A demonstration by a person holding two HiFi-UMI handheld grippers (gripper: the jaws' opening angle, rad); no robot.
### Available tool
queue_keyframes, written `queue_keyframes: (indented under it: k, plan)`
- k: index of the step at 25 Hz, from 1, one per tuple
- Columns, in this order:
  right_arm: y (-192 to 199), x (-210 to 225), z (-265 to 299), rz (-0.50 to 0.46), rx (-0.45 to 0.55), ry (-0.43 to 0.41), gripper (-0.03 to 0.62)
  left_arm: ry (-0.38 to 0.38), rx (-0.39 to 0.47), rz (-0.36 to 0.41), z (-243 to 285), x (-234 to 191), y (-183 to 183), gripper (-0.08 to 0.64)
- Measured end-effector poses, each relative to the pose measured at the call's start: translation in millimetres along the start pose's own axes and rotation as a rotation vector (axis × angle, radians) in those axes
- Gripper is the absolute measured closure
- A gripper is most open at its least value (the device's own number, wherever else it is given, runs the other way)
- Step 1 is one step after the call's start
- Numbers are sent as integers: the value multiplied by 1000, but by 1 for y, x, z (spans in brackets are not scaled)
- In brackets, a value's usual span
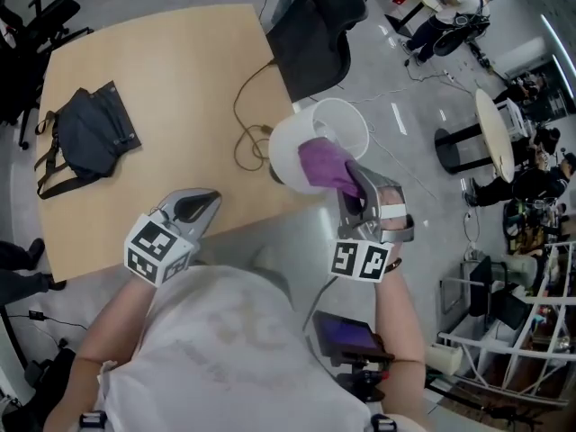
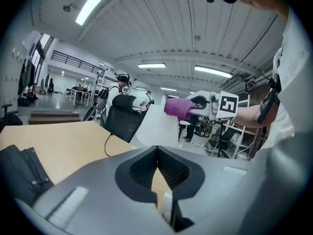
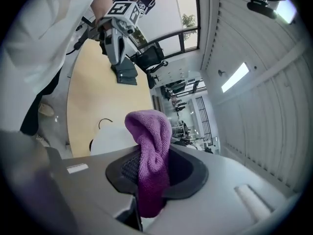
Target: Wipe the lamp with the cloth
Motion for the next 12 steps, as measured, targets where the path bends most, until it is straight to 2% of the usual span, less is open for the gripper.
queue_keyframes:
  k: [12]
  plan:
    - [17, -118, 56, 41, -10, -271, 495, -18, -35, 23, -9, 3, 4, 558]
Point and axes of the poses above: the fingertips, and each gripper's own axes: z forward along the fingers, x to its right, y out of its underside, the point moved 1 cm from there along -z, backward along the fingers, and after that the axes turned 14 degrees about -y, right-handed, at the moved point
